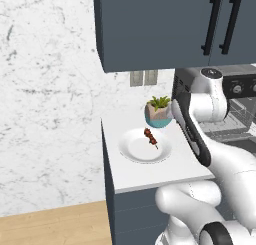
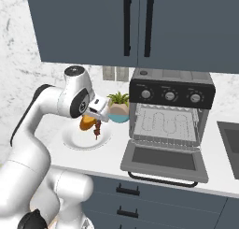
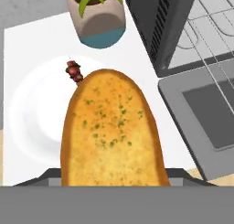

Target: Pick up the kebab skewer and baguette bread, and place them inside the toaster oven. Close the toaster oven door and start by setting the timer.

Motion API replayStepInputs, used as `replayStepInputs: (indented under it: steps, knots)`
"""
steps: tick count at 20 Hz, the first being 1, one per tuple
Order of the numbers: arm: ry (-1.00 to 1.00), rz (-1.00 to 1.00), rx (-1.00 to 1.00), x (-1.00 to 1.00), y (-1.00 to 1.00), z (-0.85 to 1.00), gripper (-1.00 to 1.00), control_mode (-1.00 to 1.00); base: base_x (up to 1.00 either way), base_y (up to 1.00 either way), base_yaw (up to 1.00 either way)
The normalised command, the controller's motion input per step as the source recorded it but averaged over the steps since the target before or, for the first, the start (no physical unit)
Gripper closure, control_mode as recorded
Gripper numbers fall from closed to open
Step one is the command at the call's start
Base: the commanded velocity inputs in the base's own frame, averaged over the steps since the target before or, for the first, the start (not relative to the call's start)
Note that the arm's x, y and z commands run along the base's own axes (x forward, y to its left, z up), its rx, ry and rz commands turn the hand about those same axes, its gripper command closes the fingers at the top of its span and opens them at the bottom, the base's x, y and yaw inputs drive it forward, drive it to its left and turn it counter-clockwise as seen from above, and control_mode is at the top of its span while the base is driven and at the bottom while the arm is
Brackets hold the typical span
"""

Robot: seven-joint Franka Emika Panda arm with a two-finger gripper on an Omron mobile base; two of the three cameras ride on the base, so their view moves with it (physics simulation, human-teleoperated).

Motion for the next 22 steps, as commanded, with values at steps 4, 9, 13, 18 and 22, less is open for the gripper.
replayStepInputs:
  steps: [4,9,13,18,22]
  knots:
    - [0.00,-0.38,0.21,-0.39,-0.98,0.82,1.00,-1.00,0.00,0.00,0.00]
    - [-0.09,-0.34,0.26,-0.28,-1.00,0.49,1.00,-1.00,0.00,0.00,0.00]
    - [-0.18,-0.33,0.30,-0.18,-1.00,0.16,1.00,-1.00,0.00,0.00,0.00]
    - [-0.22,-0.39,0.23,-0.04,-0.88,-0.01,1.00,-1.00,0.00,0.00,0.00]
    - [-0.10,-0.18,0.11,0.33,-0.59,0.00,1.00,-1.00,0.00,0.00,0.00]
